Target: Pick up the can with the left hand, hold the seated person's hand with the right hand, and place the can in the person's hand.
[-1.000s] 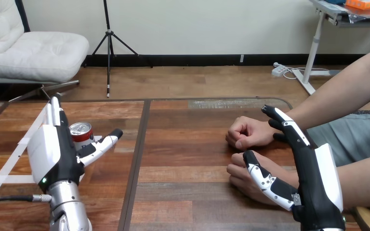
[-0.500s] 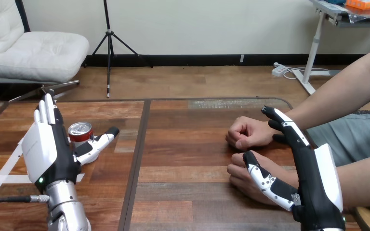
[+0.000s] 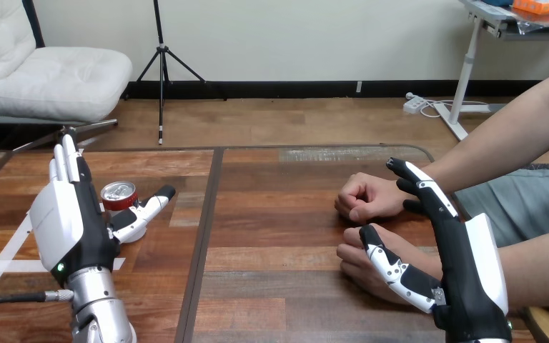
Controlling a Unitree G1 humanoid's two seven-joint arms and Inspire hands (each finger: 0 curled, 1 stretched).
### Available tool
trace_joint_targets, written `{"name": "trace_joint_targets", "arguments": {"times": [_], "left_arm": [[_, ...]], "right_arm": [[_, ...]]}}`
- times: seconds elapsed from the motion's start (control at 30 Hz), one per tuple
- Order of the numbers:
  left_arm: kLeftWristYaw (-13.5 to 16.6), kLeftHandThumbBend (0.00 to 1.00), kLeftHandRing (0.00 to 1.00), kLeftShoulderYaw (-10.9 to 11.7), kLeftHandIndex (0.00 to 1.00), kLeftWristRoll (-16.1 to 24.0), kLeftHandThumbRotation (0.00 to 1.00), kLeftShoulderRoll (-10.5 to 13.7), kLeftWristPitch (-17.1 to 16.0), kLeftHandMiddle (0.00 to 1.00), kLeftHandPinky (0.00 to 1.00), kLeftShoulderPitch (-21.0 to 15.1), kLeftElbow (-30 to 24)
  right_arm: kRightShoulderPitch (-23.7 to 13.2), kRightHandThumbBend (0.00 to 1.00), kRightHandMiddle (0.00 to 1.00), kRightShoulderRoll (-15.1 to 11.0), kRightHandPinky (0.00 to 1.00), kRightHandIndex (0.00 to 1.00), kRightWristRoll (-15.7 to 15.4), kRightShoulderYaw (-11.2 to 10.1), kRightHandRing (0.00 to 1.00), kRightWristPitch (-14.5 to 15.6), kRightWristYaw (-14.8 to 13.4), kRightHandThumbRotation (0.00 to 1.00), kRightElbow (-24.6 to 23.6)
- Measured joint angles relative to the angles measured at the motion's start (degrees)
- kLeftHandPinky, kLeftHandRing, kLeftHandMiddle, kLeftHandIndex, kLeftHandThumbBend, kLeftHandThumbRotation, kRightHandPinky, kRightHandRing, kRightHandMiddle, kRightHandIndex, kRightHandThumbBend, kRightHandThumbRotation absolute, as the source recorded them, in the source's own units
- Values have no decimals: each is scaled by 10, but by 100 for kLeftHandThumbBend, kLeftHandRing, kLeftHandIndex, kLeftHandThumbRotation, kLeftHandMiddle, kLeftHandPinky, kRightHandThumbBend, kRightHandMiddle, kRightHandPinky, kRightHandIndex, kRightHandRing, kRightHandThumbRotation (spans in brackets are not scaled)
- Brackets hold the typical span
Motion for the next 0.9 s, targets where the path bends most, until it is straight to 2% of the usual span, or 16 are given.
{"name": "trace_joint_targets", "arguments": {"times": [0.37, 0.6, 0.9], "left_arm": [[6, 94, 90, -1, 95, 0, 43, 0, 5, 94, 80, 0, 0], [13, 94, 84, -4, 89, 1, 41, 0, 26, 88, 75, -4, 5], [-1, 94, 81, -11, 86, 1, 40, 1, 58, 85, 73, -25, 38]], "right_arm": [[0, 44, 89, 0, 80, 86, 0, 0, 87, 0, 1, 0, 0], [-1, 44, 88, 0, 80, 86, 0, -1, 87, 0, 2, 0, 0], [-2, 44, 88, 0, 81, 86, 0, -1, 87, 0, 3, 0, 0]]}}
